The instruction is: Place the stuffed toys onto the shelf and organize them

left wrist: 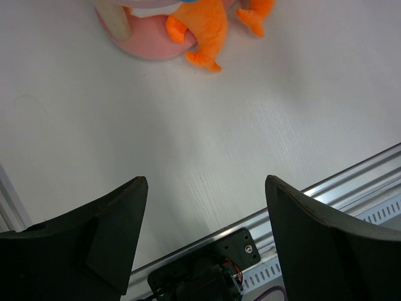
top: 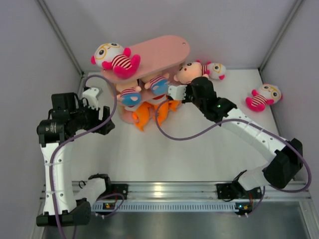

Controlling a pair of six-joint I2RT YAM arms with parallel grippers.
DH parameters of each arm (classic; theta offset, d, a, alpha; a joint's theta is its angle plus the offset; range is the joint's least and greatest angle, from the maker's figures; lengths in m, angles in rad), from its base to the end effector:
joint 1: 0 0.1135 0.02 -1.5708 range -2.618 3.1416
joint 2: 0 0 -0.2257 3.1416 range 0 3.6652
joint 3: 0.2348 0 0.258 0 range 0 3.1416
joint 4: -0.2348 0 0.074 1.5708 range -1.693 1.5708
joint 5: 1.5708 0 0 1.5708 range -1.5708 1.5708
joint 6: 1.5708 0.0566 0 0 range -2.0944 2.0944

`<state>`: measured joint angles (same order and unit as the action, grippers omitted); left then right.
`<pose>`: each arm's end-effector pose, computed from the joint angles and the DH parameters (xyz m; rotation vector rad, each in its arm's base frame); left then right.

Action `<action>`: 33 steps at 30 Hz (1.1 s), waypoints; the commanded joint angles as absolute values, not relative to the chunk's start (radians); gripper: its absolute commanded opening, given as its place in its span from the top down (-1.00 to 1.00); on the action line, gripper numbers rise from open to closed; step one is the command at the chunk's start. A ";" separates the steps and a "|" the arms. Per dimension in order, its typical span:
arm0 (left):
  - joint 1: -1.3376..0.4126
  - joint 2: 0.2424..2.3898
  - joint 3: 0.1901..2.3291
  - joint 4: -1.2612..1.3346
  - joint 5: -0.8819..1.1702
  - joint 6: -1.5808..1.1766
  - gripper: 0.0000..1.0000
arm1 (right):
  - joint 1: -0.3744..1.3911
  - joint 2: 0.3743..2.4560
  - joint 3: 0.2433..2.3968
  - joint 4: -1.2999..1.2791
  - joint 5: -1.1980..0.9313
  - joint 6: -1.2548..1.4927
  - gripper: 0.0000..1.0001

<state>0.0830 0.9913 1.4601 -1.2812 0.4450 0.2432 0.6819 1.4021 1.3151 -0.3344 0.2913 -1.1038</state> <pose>0.1806 -0.0094 0.3785 0.3913 2.2793 -0.3652 0.2853 0.2107 0.3215 -1.4443 1.4080 -0.5603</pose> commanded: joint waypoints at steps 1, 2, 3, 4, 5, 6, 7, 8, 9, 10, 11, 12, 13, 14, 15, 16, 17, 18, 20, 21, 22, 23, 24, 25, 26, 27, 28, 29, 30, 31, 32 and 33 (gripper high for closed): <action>0.086 0.985 1.477 -1.255 0.454 0.258 -0.63 | 0.721 1.416 1.287 -0.106 0.451 -1.348 1.00; 0.086 0.985 1.477 -1.255 0.453 0.258 -0.64 | 0.726 1.419 1.258 -0.086 0.472 -1.383 1.00; 0.086 0.985 1.477 -1.256 0.451 0.258 -0.64 | 0.730 1.417 1.240 -0.059 0.479 -1.422 1.00; 0.086 0.985 1.477 -1.256 0.448 0.262 -0.64 | 0.741 1.414 1.221 -0.032 0.491 -1.483 1.00; 0.086 0.985 1.477 -1.255 0.445 0.262 -0.64 | 0.749 1.408 1.191 0.027 0.514 -1.503 1.00; 0.086 0.985 1.477 -1.255 0.442 0.264 -0.64 | 0.758 1.407 1.181 0.044 0.525 -1.520 1.00; 0.086 0.985 1.477 -1.256 0.442 0.265 -0.64 | 0.773 1.402 1.172 0.054 0.529 -1.544 1.00; 0.086 0.985 1.477 -1.256 0.440 0.267 -0.64 | 0.779 1.399 1.161 0.072 0.528 -1.555 1.00; 0.086 0.986 1.477 -1.255 0.443 0.267 -0.64 | 0.784 1.399 1.152 0.084 0.525 -1.569 1.00; 0.086 0.985 1.477 -1.255 0.443 0.268 -0.64 | 0.787 1.399 1.143 0.103 0.523 -1.607 1.00; 0.086 0.986 1.477 -1.255 0.443 0.268 -0.64 | 0.790 1.401 1.123 0.119 0.523 -1.627 1.00; 0.086 0.986 1.477 -1.256 0.445 0.270 -0.64 | 0.795 1.402 1.117 0.150 0.528 -1.647 1.00; 0.087 0.985 1.476 -1.255 0.445 0.268 -0.64 | 0.813 1.405 1.111 0.161 0.537 -1.675 1.00; 0.087 0.983 1.474 -1.255 0.445 0.270 -0.64 | 0.822 1.410 1.109 0.161 0.543 -1.681 1.00; 0.086 0.982 1.473 -1.255 0.443 0.271 -0.64 | 0.830 1.413 1.112 0.161 0.542 -1.680 1.00; 0.086 0.982 1.473 -1.256 0.445 0.272 -0.64 | 0.830 1.420 1.117 0.167 0.541 -1.680 1.00; 0.086 0.980 1.471 -1.255 0.443 0.275 -0.64 | 0.828 1.434 1.123 0.169 0.543 -1.680 1.00; 0.086 0.980 1.470 -1.256 0.445 0.276 -0.64 | 0.821 1.443 1.130 0.170 0.545 -1.678 1.00; 0.087 0.979 1.470 -1.255 0.446 0.278 -0.65 | 0.815 1.465 1.146 0.192 0.535 -1.689 1.00; 0.086 0.980 1.470 -1.256 0.446 0.276 -0.65 | 0.813 1.473 1.152 0.193 0.532 -1.703 1.00; 0.086 0.980 1.467 -1.256 0.448 0.278 -0.65 | 0.813 1.480 1.170 0.192 0.528 -1.707 1.00; 0.086 0.980 1.466 -1.255 0.448 0.279 -0.65 | 0.813 1.495 1.180 0.187 0.525 -1.712 1.00; 0.086 0.980 1.465 -1.256 0.445 0.279 -0.65 | 0.813 1.506 1.189 0.183 0.523 -1.721 1.00; 0.086 0.979 1.465 -1.255 0.442 0.279 -0.65 | 0.813 1.519 1.201 0.184 0.520 -1.724 1.00; 0.086 0.977 1.463 -1.256 0.442 0.281 -0.65 | 0.810 1.523 1.204 0.184 0.515 -1.726 1.00; 0.086 0.979 1.463 -1.255 0.440 0.282 -0.65 | 0.805 1.528 1.206 0.189 0.509 -1.738 1.00; 0.086 0.977 1.462 -1.255 0.440 0.282 -0.65 | 0.804 1.531 1.209 0.192 0.499 -1.744 1.00; 0.086 0.977 1.462 -1.255 0.437 0.284 -0.65 | 0.801 1.535 1.209 0.199 0.494 -1.749 1.00; 0.086 0.977 1.462 -1.255 0.437 0.287 -0.65 | 0.796 1.539 1.212 0.202 0.488 -1.755 1.00; 0.086 0.977 1.462 -1.255 0.436 0.287 -0.65 | 0.795 1.540 1.219 0.198 0.476 -1.753 1.00; 0.086 0.977 1.462 -1.256 0.434 0.288 -0.65 | 0.790 1.545 1.226 0.190 0.471 -1.744 1.00; 0.087 0.977 1.462 -1.256 0.436 0.288 -0.65 | 0.788 1.545 1.230 0.181 0.460 -1.735 1.00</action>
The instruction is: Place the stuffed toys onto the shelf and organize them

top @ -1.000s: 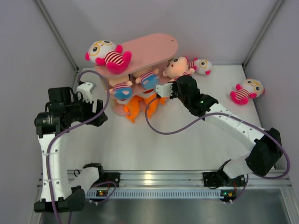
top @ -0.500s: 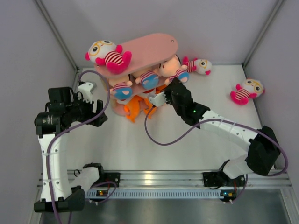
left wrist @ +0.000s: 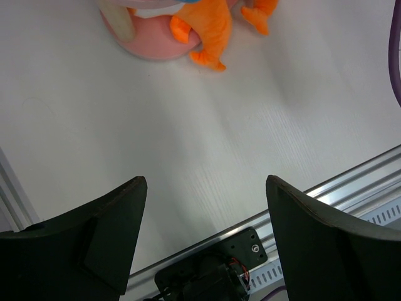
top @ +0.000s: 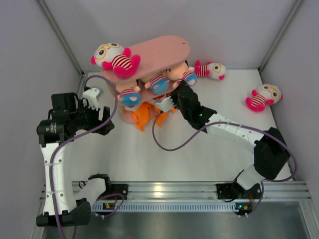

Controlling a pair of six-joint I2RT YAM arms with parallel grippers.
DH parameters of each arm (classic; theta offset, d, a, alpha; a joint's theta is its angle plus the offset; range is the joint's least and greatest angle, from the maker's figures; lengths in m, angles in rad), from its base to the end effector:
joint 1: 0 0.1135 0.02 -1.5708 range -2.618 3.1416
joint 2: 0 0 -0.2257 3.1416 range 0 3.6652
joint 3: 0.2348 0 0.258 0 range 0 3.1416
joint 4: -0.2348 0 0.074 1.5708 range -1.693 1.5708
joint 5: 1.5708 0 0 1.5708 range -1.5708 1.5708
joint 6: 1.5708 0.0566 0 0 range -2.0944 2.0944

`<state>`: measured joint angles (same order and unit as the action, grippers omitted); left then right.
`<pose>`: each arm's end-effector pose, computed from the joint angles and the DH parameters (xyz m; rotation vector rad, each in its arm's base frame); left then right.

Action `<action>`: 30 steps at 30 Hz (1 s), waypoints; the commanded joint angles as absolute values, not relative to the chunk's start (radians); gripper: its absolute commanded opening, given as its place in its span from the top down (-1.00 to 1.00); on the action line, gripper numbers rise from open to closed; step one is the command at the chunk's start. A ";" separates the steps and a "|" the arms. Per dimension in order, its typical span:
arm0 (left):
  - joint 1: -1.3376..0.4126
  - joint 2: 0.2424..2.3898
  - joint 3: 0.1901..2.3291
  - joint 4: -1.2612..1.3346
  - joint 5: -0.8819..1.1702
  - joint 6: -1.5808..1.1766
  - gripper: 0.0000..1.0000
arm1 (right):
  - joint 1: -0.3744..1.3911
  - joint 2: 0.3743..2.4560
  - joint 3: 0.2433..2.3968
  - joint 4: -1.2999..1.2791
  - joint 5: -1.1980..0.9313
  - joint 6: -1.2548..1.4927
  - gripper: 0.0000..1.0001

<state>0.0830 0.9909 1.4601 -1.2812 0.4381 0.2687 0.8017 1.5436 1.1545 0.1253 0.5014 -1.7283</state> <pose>0.1805 -0.0091 0.3784 0.4171 2.2742 -0.3442 0.2895 0.2600 0.2672 -1.7098 0.9328 -1.0920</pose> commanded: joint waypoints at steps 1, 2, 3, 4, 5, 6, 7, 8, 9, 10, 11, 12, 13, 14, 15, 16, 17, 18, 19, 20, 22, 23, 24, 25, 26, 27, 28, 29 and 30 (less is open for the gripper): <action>0.086 0.977 1.462 -1.255 0.434 0.288 -0.65 | 0.785 1.546 1.248 0.166 0.436 -1.723 1.00; 0.086 0.977 1.460 -1.256 0.434 0.290 -0.65 | 0.781 1.546 1.259 0.119 0.417 -1.711 1.00; 0.087 0.977 1.462 -1.256 0.433 0.288 -0.65 | 0.778 1.548 1.272 0.092 0.402 -1.683 1.00; 0.086 0.976 1.462 -1.255 0.436 0.288 -0.65 | 0.773 1.549 1.290 0.077 0.361 -1.668 1.00; 0.086 0.977 1.462 -1.255 0.434 0.290 -0.65 | 0.770 1.552 1.296 0.075 0.345 -1.652 1.00; 0.086 0.977 1.462 -1.255 0.436 0.287 -0.65 | 0.762 1.555 1.305 0.061 0.336 -1.634 1.00; 0.086 0.977 1.463 -1.255 0.436 0.287 -0.65 | 0.758 1.563 1.327 0.045 0.325 -1.629 0.99; 0.086 0.979 1.463 -1.255 0.436 0.287 -0.65 | 0.756 1.578 1.338 0.031 0.324 -1.628 0.98; 0.086 0.977 1.462 -1.256 0.436 0.287 -0.65 | 0.752 1.585 1.345 0.019 0.324 -1.628 0.96; 0.086 0.977 1.463 -1.256 0.433 0.287 -0.65 | 0.750 1.591 1.351 0.006 0.312 -1.628 0.93; 0.086 0.977 1.463 -1.255 0.433 0.287 -0.65 | 0.749 1.594 1.348 0.006 0.301 -1.628 0.90; 0.086 0.976 1.463 -1.256 0.430 0.288 -0.65 | 0.744 1.598 1.344 0.008 0.290 -1.623 0.88; 0.086 0.976 1.462 -1.255 0.428 0.287 -0.65 | 0.741 1.598 1.338 0.006 0.269 -1.620 0.82; 0.086 0.977 1.462 -1.255 0.426 0.288 -0.65 | 0.739 1.604 1.333 0.006 0.264 -1.618 0.81; 0.086 0.977 1.462 -1.255 0.426 0.291 -0.65 | 0.730 1.609 1.332 0.005 0.261 -1.617 0.79; 0.086 0.977 1.462 -1.255 0.426 0.290 -0.65 | 0.726 1.612 1.322 0.009 0.256 -1.618 0.78; 0.086 0.976 1.462 -1.255 0.426 0.290 -0.65 | 0.719 1.621 1.316 0.021 0.255 -1.621 0.79; 0.086 0.977 1.462 -1.256 0.428 0.290 -0.65 | 0.704 1.627 1.312 0.031 0.256 -1.632 0.79; 0.086 0.976 1.462 -1.256 0.426 0.287 -0.65 | 0.695 1.635 1.299 0.044 0.256 -1.640 0.78; 0.086 0.976 1.462 -1.256 0.428 0.285 -0.65 | 0.686 1.637 1.295 0.058 0.264 -1.646 0.79; 0.086 0.971 1.463 -1.255 0.428 0.285 -0.65 | 0.675 1.632 1.272 0.081 0.264 -1.663 0.75; 0.086 0.969 1.463 -1.255 0.426 0.288 -0.65 | 0.673 1.625 1.264 0.089 0.258 -1.666 0.72; 0.087 0.969 1.463 -1.256 0.426 0.288 -0.65 | 0.673 1.618 1.256 0.103 0.253 -1.669 0.69; 0.086 0.971 1.462 -1.255 0.426 0.287 -0.65 | 0.672 1.611 1.252 0.101 0.246 -1.672 0.64; 0.086 0.971 1.460 -1.256 0.428 0.287 -0.65 | 0.672 1.606 1.249 0.098 0.244 -1.672 0.63; 0.086 0.971 1.460 -1.256 0.433 0.288 -0.65 | 0.673 1.603 1.244 0.094 0.242 -1.686 0.61; 0.086 0.974 1.460 -1.256 0.436 0.285 -0.65 | 0.672 1.594 1.229 0.100 0.239 -1.696 0.53; 0.086 0.974 1.460 -1.255 0.437 0.284 -0.65 | 0.673 1.588 1.218 0.112 0.239 -1.707 0.47; 0.086 0.974 1.460 -1.255 0.440 0.284 -0.65 | 0.673 1.582 1.209 0.123 0.239 -1.723 0.47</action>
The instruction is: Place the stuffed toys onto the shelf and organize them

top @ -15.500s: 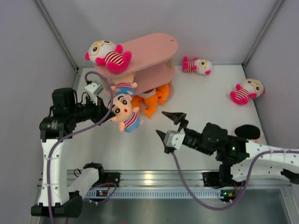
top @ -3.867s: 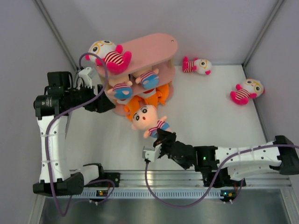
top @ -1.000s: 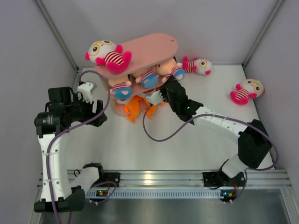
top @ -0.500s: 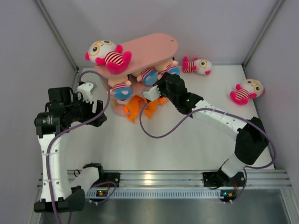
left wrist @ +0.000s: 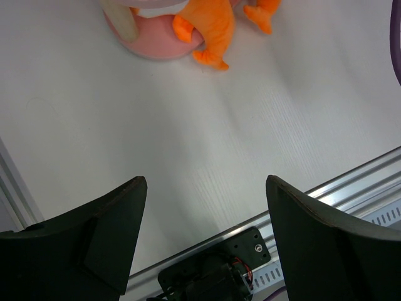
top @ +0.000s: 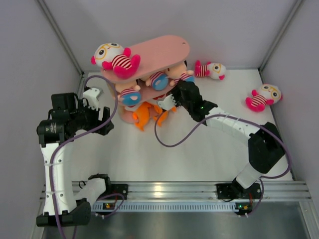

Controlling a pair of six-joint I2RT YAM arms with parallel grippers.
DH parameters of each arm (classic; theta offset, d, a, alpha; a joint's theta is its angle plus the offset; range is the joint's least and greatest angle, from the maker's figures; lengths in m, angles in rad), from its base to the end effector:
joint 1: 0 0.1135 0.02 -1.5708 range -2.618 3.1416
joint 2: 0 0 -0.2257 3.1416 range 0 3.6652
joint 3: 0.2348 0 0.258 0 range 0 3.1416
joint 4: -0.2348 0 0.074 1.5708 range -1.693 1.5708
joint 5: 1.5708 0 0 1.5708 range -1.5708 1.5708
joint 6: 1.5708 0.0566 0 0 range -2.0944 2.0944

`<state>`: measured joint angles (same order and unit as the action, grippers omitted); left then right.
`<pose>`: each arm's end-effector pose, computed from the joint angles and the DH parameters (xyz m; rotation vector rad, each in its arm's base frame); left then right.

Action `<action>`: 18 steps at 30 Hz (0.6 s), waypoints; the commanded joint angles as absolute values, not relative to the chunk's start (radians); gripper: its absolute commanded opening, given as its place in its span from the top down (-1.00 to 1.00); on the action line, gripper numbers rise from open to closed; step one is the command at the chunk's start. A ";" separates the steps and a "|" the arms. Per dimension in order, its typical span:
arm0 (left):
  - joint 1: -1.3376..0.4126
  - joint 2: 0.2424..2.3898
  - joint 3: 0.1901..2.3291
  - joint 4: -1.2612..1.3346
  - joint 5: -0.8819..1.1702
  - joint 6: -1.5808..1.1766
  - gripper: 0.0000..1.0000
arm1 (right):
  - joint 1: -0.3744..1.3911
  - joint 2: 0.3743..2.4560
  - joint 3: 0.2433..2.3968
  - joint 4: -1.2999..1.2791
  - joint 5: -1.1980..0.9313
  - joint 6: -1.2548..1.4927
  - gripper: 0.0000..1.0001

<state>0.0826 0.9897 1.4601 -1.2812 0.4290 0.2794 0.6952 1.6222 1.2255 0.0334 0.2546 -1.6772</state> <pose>0.1803 -0.0087 0.3784 0.4259 2.2731 -0.3281 0.3214 0.2495 0.2516 -1.8068 0.9238 -0.8855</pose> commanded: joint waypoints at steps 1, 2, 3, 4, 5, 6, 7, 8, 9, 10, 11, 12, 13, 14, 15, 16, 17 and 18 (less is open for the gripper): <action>0.086 0.973 1.459 -1.255 0.440 0.285 -0.65 | 0.673 1.580 1.206 0.118 0.245 -1.729 0.49; 0.086 0.973 1.459 -1.255 0.440 0.285 -0.65 | 0.673 1.578 1.206 0.112 0.252 -1.738 0.57; 0.086 0.974 1.460 -1.256 0.442 0.285 -0.65 | 0.673 1.575 1.206 0.104 0.262 -1.784 0.70; 0.086 0.974 1.460 -1.256 0.442 0.285 -0.65 | 0.673 1.575 1.203 0.106 0.294 -1.814 0.90; 0.086 0.973 1.460 -1.256 0.440 0.287 -0.65 | 0.679 1.577 1.204 0.107 0.319 -1.869 0.95; 0.084 0.974 1.460 -1.255 0.440 0.285 -0.65 | 0.684 1.580 1.207 0.101 0.342 -1.896 0.98; 0.086 0.974 1.460 -1.255 0.440 0.284 -0.65 | 0.686 1.583 1.221 0.074 0.379 -1.920 0.99; 0.086 0.974 1.460 -1.256 0.445 0.285 -0.65 | 0.687 1.583 1.227 0.065 0.390 -1.945 0.99; 0.086 0.974 1.459 -1.256 0.446 0.287 -0.65 | 0.690 1.583 1.233 0.054 0.408 -1.995 0.99; 0.086 0.974 1.459 -1.256 0.448 0.284 -0.65 | 0.690 1.582 1.236 0.042 0.413 -2.018 1.00; 0.086 0.974 1.459 -1.255 0.446 0.285 -0.65 | 0.690 1.578 1.241 0.032 0.416 -2.038 1.00; 0.086 0.974 1.459 -1.255 0.445 0.287 -0.65 | 0.692 1.577 1.247 0.017 0.414 -2.074 1.00; 0.086 0.971 1.459 -1.256 0.442 0.287 -0.65 | 0.692 1.577 1.264 0.003 0.399 -2.086 1.00; 0.087 0.971 1.459 -1.256 0.440 0.290 -0.65 | 0.689 1.577 1.273 -0.039 0.391 -2.107 1.00; 0.086 0.969 1.457 -1.255 0.439 0.290 -0.65 | 0.692 1.580 1.288 -0.049 0.390 -2.123 1.00; 0.086 0.971 1.457 -1.255 0.437 0.291 -0.65 | 0.692 1.583 1.290 -0.057 0.393 -2.141 1.00; 0.086 0.968 1.457 -1.255 0.433 0.293 -0.65 | 0.692 1.583 1.290 -0.055 0.391 -2.170 1.00; 0.086 0.966 1.456 -1.255 0.433 0.293 -0.65 | 0.692 1.585 1.295 -0.060 0.399 -2.180 1.00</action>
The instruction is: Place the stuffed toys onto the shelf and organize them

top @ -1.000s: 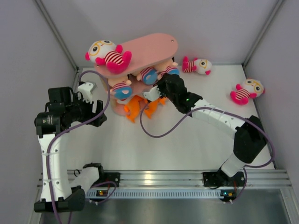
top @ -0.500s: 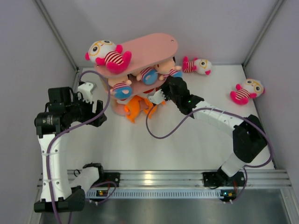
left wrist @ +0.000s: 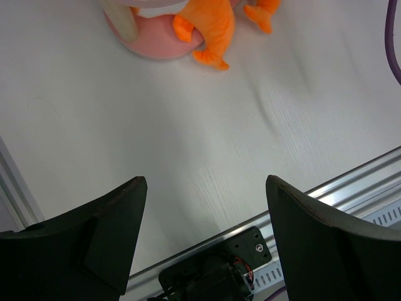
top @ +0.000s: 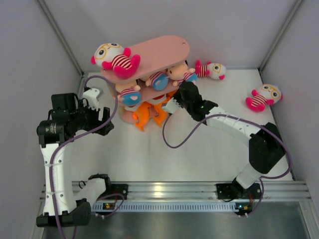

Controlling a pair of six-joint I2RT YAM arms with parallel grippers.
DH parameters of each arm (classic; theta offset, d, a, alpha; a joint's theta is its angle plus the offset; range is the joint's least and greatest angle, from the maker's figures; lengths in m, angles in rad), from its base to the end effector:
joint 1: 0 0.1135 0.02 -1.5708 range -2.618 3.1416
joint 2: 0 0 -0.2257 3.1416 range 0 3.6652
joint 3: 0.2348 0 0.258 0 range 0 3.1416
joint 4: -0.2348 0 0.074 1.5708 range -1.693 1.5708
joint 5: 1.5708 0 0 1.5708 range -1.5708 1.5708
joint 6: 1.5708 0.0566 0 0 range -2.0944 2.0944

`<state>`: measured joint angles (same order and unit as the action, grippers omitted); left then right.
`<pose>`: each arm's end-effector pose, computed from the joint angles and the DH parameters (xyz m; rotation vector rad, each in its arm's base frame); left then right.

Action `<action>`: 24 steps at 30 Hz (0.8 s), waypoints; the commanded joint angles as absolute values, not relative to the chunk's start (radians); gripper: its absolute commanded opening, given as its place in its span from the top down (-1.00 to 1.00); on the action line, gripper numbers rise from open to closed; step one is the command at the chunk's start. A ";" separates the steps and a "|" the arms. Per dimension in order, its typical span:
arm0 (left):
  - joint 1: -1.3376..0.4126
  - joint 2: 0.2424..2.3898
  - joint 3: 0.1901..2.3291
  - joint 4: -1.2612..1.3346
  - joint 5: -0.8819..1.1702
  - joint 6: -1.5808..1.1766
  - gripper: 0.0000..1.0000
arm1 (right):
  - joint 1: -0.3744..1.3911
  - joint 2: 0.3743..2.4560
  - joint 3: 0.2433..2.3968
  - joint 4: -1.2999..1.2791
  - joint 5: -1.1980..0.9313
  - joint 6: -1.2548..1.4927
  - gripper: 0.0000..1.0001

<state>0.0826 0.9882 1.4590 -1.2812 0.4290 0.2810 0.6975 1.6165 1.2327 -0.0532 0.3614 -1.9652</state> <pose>0.1800 -0.0087 0.3784 0.4277 2.2723 -0.3271 0.3198 0.2419 0.2469 -2.0428 0.7578 -1.1346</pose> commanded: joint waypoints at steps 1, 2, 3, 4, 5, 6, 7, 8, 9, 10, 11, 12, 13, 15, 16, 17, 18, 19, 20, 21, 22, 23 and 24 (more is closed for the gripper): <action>0.086 0.966 1.456 -1.256 0.431 0.295 -0.65 | 0.692 1.585 1.298 -0.064 0.402 -2.186 1.00; 0.086 0.966 1.454 -1.256 0.430 0.295 -0.65 | 0.695 1.583 1.298 -0.063 0.399 -2.186 1.00; 0.086 0.965 1.453 -1.255 0.428 0.298 -0.66 | 0.696 1.582 1.301 -0.067 0.399 -2.184 1.00; 0.086 0.965 1.453 -1.256 0.429 0.298 -0.66 | 0.696 1.582 1.301 -0.066 0.394 -2.184 1.00; 0.086 0.965 1.453 -1.255 0.430 0.299 -0.65 | 0.695 1.583 1.302 -0.063 0.390 -2.181 1.00; 0.086 0.963 1.453 -1.256 0.428 0.301 -0.66 | 0.693 1.586 1.310 -0.063 0.384 -2.180 1.00; 0.086 0.965 1.453 -1.255 0.429 0.302 -0.66 | 0.690 1.597 1.316 -0.060 0.379 -2.175 1.00; 0.086 0.965 1.453 -1.255 0.428 0.301 -0.66 | 0.686 1.604 1.322 -0.054 0.377 -2.181 1.00; 0.087 0.965 1.451 -1.255 0.429 0.302 -0.66 | 0.683 1.612 1.331 -0.043 0.377 -2.190 1.00; 0.086 0.965 1.451 -1.255 0.428 0.302 -0.66 | 0.681 1.627 1.338 -0.020 0.374 -2.197 1.00; 0.086 0.962 1.451 -1.255 0.426 0.301 -0.66 | 0.680 1.637 1.347 -0.021 0.379 -2.200 1.00; 0.086 0.963 1.451 -1.256 0.423 0.301 -0.66 | 0.680 1.650 1.365 -0.023 0.376 -2.201 1.00; 0.086 0.962 1.450 -1.256 0.422 0.301 -0.66 | 0.677 1.655 1.377 -0.015 0.370 -2.204 1.00; 0.086 0.960 1.450 -1.258 0.417 0.302 -0.66 | 0.675 1.663 1.390 -0.014 0.362 -2.204 1.00; 0.087 0.960 1.451 -1.258 0.414 0.302 -0.66 | 0.675 1.673 1.396 -0.017 0.361 -2.204 1.00; 0.086 0.960 1.451 -1.256 0.413 0.304 -0.66 | 0.672 1.677 1.399 -0.018 0.360 -2.204 1.00; 0.086 0.960 1.450 -1.256 0.411 0.305 -0.66 | 0.672 1.680 1.401 -0.015 0.353 -2.201 0.99; 0.086 0.960 1.450 -1.256 0.411 0.307 -0.66 | 0.672 1.681 1.399 -0.015 0.350 -2.198 0.94; 0.086 0.962 1.451 -1.258 0.410 0.305 -0.66 | 0.673 1.684 1.399 -0.017 0.347 -2.186 0.91; 0.086 0.962 1.451 -1.256 0.411 0.307 -0.66 | 0.672 1.686 1.397 -0.014 0.342 -2.180 0.88; 0.086 0.962 1.453 -1.258 0.411 0.305 -0.66 | 0.672 1.687 1.396 -0.012 0.342 -2.175 0.83; 0.086 0.962 1.453 -1.258 0.413 0.305 -0.66 | 0.670 1.690 1.391 -0.009 0.341 -2.172 0.80; 0.086 0.963 1.453 -1.258 0.413 0.307 -0.66 | 0.669 1.693 1.394 -0.009 0.333 -2.171 0.66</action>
